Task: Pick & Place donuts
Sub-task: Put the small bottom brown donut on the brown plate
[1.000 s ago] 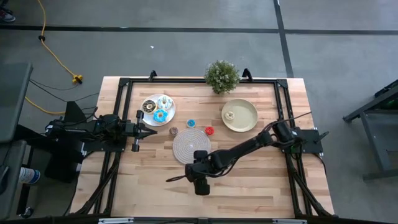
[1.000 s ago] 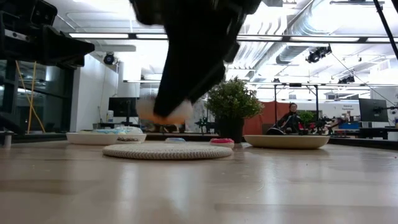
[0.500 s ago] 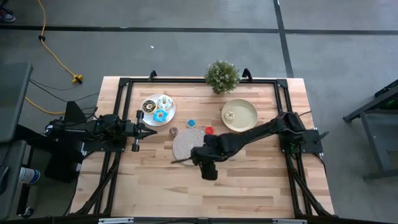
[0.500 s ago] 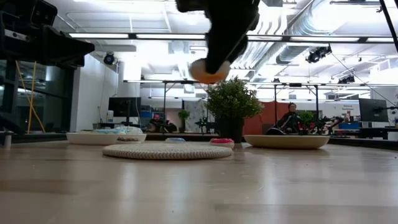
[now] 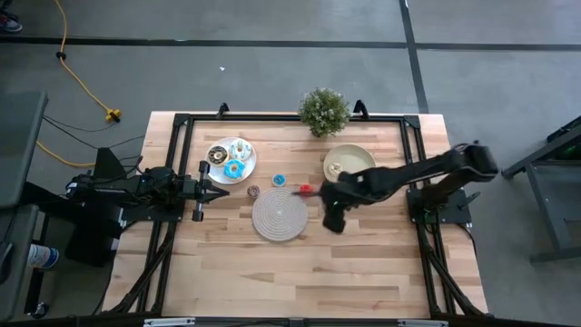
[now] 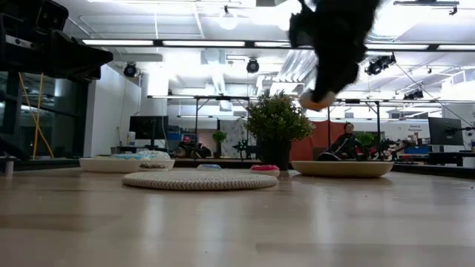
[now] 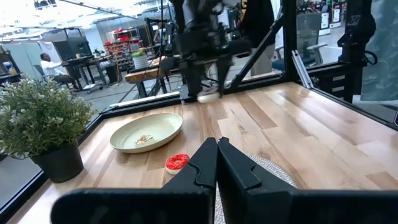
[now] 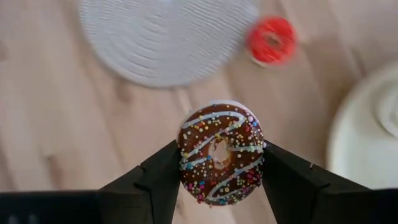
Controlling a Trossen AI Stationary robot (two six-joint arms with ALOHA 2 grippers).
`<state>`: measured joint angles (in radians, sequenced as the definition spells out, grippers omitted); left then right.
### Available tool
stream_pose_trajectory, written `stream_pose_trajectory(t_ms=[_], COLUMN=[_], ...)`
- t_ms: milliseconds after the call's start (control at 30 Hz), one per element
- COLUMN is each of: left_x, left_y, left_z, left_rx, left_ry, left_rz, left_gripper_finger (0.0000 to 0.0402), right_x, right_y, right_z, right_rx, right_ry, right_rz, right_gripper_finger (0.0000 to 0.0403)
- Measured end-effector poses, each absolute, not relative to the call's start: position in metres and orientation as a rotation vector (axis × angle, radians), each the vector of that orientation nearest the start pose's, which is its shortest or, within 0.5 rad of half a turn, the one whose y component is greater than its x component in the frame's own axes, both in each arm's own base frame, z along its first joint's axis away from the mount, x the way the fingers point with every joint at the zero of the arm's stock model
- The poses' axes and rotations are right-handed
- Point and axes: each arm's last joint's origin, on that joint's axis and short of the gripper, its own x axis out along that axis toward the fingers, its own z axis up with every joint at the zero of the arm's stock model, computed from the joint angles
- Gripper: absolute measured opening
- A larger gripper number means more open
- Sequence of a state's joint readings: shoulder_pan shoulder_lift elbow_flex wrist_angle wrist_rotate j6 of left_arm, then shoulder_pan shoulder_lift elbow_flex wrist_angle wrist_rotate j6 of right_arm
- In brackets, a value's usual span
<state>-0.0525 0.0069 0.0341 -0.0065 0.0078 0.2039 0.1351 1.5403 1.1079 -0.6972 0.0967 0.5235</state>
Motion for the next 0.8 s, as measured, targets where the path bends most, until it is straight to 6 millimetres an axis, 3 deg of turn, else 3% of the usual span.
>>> stream_pose_trajectory(t_ms=[200, 333, 800], left_x=[0.096, 0.096, 0.096], left_y=[-0.005, -0.005, -0.005], left_z=[0.174, 0.174, 0.174], left_rx=[0.203, 0.203, 0.203], left_ry=[-0.027, -0.026, -0.026], left_rz=[-0.058, -0.058, -0.058], left_gripper_finger=[0.0, 0.0, 0.0], right_x=[0.254, 0.235, 0.217], right_y=[0.012, -0.005, -0.076], right_z=[0.226, 0.223, 0.219], right_rx=[0.41, 0.426, 0.562], right_ry=[1.071, 1.069, 1.042], right_rz=[-0.332, -0.368, -0.649], right_gripper_finger=[0.0195, 0.0194, 0.0193])
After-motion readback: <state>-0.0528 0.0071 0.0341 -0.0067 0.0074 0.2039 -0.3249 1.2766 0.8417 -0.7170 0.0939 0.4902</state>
